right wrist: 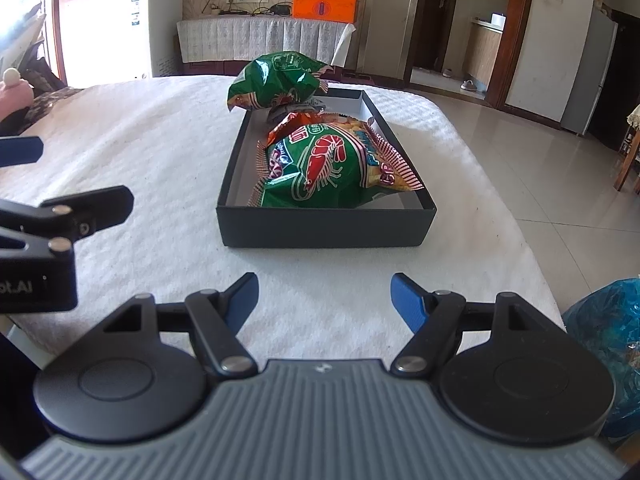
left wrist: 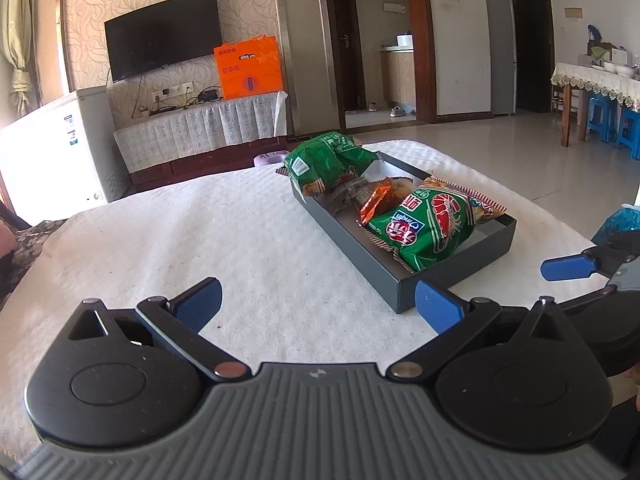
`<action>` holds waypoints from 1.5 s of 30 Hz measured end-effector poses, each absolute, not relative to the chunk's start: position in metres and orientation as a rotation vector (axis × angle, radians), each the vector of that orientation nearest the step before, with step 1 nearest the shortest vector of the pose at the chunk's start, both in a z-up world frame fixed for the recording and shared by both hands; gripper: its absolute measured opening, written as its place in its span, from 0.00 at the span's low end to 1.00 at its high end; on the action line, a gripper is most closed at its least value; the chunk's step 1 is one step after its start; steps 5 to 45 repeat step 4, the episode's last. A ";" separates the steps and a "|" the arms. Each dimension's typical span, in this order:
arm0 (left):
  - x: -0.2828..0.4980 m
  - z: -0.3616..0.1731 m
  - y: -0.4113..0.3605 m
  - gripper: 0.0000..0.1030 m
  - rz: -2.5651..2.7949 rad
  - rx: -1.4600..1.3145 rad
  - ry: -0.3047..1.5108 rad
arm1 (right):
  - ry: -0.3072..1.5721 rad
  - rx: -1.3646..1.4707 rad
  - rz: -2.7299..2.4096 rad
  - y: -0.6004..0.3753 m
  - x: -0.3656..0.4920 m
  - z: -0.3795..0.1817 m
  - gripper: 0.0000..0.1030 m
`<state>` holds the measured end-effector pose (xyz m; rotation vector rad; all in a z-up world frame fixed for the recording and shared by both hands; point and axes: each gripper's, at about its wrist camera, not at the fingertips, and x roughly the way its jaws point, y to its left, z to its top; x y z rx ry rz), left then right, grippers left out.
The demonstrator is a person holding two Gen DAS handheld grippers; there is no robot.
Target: Organize snacks
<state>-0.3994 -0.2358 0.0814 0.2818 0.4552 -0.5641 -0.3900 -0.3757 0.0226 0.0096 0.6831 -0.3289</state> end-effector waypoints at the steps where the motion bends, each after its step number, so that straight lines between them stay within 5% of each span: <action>1: -0.400 0.082 -0.236 1.00 -0.570 0.278 0.450 | 0.683 0.010 -0.329 -0.375 -0.390 0.023 0.72; 45: -0.404 0.083 -0.236 1.00 -0.602 0.273 0.442 | 0.683 0.010 -0.330 -0.375 -0.390 0.023 0.72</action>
